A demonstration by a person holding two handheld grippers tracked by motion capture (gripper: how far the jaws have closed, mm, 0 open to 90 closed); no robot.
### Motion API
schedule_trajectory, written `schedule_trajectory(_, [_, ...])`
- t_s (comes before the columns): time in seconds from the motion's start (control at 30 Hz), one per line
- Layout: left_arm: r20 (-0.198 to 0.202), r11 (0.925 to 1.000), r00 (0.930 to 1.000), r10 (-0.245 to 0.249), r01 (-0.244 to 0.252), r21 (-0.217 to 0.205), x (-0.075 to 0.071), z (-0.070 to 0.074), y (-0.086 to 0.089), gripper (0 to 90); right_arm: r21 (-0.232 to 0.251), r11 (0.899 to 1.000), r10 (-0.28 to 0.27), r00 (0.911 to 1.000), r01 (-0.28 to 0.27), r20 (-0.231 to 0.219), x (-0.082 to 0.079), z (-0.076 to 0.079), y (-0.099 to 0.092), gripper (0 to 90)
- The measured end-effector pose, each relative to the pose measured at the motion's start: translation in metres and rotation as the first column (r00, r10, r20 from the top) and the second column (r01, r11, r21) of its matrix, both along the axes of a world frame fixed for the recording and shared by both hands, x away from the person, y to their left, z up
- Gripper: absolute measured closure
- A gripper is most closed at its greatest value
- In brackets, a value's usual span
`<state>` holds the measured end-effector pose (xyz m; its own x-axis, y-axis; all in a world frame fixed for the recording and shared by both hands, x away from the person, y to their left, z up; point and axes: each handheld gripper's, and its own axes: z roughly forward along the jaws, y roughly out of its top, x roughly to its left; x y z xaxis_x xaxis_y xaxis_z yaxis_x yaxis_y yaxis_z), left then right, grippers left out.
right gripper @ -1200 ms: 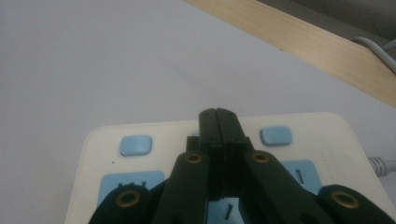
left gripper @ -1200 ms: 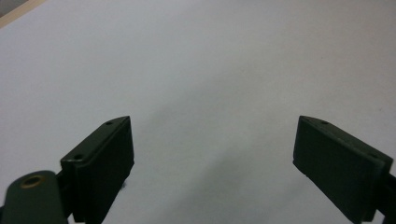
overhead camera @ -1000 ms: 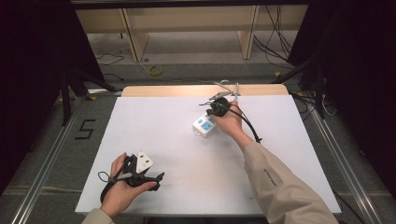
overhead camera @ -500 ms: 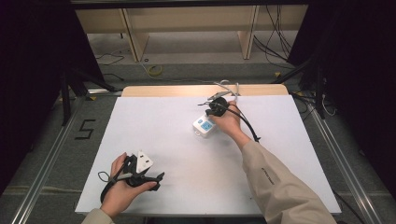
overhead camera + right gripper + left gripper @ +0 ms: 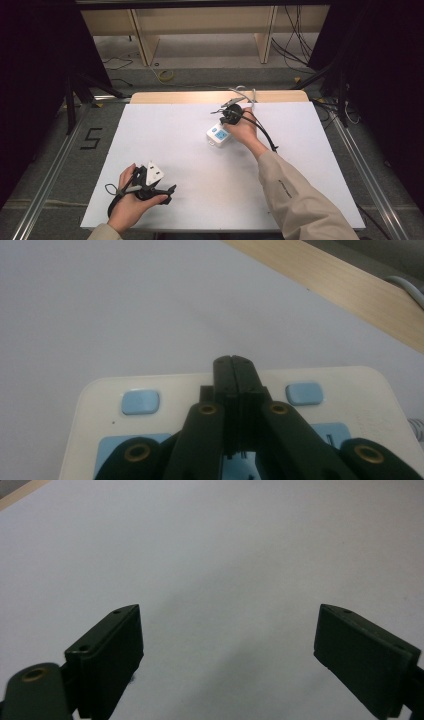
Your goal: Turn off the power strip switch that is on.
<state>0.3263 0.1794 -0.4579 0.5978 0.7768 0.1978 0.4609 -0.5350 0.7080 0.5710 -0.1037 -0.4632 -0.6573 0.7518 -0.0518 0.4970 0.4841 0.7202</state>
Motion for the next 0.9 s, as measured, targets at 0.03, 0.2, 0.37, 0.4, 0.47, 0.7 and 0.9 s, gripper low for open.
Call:
schedule_trajectory(0.03, [0.000,1.0000,1.0000,0.000,0.000,0.001,0.0000,0.0000,-0.0001,12.0,0.000,1.000,-0.002,1.0000,0.002,0.001,0.0001,0.0001,0.0004,90.0])
schedule_trajectory(0.2, [0.000,1.0000,1.0000,0.001,-0.001,-0.001,0.0000,-0.0001,-0.0003,12.0,-0.016,1.000,0.002,1.0000,-0.002,0.002,-0.0001,0.0006,0.0009,90.0])
schedule_trajectory(0.37, [0.000,1.0000,1.0000,0.001,-0.001,-0.003,0.0002,-0.0004,-0.0009,12.0,-0.021,1.000,-0.004,0.9999,0.004,-0.010,0.0000,0.0017,0.0024,90.0])
schedule_trajectory(0.4, [-0.001,1.0000,1.0000,0.001,-0.001,-0.002,0.0002,-0.0003,-0.0009,12.0,-0.022,1.000,-0.003,1.0000,0.003,-0.008,0.0003,0.0017,0.0024,90.0])
schedule_trajectory(0.47, [-0.001,1.0000,1.0000,0.001,-0.001,-0.003,0.0002,-0.0004,-0.0008,12.0,-0.022,1.000,0.000,1.0000,0.000,-0.005,0.0008,0.0014,0.0019,90.0])
schedule_trajectory(0.7, [0.000,1.0000,1.0000,0.000,0.000,-0.003,0.0002,-0.0005,-0.0012,12.0,-0.040,0.999,-0.004,1.0000,0.004,-0.003,0.0005,0.0021,0.0030,90.0])
schedule_trajectory(0.9, [-0.001,1.0000,1.0000,-0.001,0.001,-0.003,0.0004,-0.0005,-0.0015,12.0,-0.050,0.999,-0.001,1.0000,0.001,0.000,0.0000,0.0023,0.0039,90.0])
